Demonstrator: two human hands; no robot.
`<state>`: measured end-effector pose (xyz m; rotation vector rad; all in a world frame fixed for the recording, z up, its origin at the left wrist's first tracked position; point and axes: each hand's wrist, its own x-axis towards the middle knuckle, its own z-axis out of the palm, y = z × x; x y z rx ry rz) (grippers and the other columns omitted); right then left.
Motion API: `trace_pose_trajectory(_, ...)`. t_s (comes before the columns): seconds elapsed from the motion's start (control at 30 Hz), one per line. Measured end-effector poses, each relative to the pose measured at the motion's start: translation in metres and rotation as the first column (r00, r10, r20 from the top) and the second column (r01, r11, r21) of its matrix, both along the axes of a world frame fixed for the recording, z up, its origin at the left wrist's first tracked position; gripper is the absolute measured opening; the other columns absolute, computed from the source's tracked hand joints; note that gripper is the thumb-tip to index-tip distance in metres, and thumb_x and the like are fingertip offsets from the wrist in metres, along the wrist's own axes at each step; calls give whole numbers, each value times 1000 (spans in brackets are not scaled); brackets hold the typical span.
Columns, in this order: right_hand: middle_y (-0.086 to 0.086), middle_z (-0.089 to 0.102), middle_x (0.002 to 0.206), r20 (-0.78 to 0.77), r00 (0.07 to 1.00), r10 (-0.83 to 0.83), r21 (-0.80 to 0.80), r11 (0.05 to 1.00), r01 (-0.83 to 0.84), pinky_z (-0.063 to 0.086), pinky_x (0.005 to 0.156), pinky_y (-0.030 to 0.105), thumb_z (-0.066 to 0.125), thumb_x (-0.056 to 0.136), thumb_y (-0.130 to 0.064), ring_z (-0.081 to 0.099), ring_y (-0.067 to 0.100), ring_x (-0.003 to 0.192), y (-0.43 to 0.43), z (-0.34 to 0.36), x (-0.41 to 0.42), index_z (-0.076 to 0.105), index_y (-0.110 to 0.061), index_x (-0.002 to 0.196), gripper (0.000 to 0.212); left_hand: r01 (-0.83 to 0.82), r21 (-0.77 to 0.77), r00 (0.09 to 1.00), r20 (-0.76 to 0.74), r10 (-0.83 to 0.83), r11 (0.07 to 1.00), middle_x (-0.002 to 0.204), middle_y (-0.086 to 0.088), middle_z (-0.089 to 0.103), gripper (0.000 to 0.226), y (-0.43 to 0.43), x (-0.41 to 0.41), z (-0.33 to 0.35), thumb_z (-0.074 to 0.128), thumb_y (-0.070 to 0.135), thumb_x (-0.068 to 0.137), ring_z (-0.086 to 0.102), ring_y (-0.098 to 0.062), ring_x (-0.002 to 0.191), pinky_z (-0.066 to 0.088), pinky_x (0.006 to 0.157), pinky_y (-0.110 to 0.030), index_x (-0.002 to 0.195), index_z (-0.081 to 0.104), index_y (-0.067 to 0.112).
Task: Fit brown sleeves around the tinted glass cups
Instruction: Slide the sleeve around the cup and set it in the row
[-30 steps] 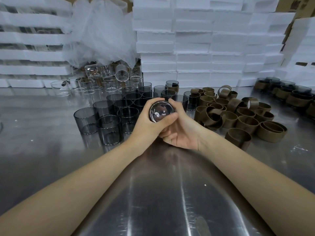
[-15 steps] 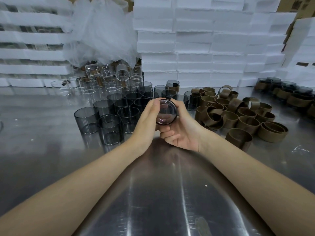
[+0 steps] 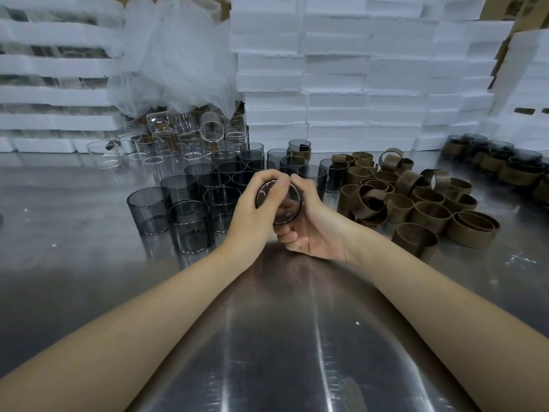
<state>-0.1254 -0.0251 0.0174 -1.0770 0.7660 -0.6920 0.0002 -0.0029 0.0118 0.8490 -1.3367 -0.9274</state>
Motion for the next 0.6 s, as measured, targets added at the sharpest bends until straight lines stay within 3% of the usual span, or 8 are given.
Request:
trace_pose_trajectory(0.13,0,45,61,-19,1000,20,-46,999,-21,21,50,19,32,85,-78,36,8,51,-3,-4,0,56,-15,84,67,-59,21,998,-30,59,998,82,6,72,53,0,-1,3,31,57,89,70,-5,78,56,70,-19,107,64,20)
trace_pose_trajectory(0.2,0,51,71,19,1000,21,-88,996,-19,25,49,17,41,78,-79,40,8,54,-3,-5,-1,62,-19,91,65,-100,-20,995,-24,99,995,89,5,73,57,0,-1,1,23,55,91,70,-8,87,56,79,-22,111,63,19)
trace_pose_trajectory(0.27,2,58,88,73,997,-6,-138,990,16,31,45,15,56,73,-72,47,8,56,-4,-7,-2,57,-22,112,63,-138,-63,990,2,139,988,107,0,69,46,-1,-1,-1,22,41,103,66,-8,100,52,89,-22,116,60,18)
trace_pose_trajectory(0.37,3,61,98,72,989,-126,-271,952,141,40,45,18,80,75,-33,56,11,62,-6,-12,-2,43,-24,115,55,-131,-93,991,23,134,987,119,3,62,33,-3,1,-1,28,14,107,59,3,106,46,86,-13,119,58,18)
trace_pose_trajectory(0.43,3,63,95,2,969,-247,-437,871,223,45,50,22,77,76,-6,59,13,66,-7,-16,-3,44,-24,108,49,-80,-123,995,42,85,989,132,1,59,37,-2,2,0,31,0,104,54,0,121,44,93,-11,121,60,15)
trace_pose_trajectory(0.5,2,62,94,-85,913,-398,-586,761,277,49,54,23,75,76,4,61,8,69,-9,-17,-5,45,-19,107,49,-83,-279,966,213,146,957,144,-3,51,43,0,5,-1,34,-11,99,42,-11,138,33,113,-21,123,62,10)
trace_pose_trajectory(0.53,2,61,93,-110,880,-462,-631,717,298,51,56,21,73,77,7,61,3,69,-10,-17,-5,46,-14,109,47,-59,-395,907,362,215,917,146,-6,48,44,0,5,-2,36,-13,96,36,-16,142,26,119,-27,126,62,6)
trace_pose_trajectory(0.6,2,59,93,-155,839,-521,-753,612,241,51,64,15,61,87,5,60,-4,70,-14,-18,-4,48,-10,109,30,70,-565,694,620,367,822,150,-9,44,42,2,2,-5,41,-4,95,29,-22,146,17,123,-37,133,57,1)
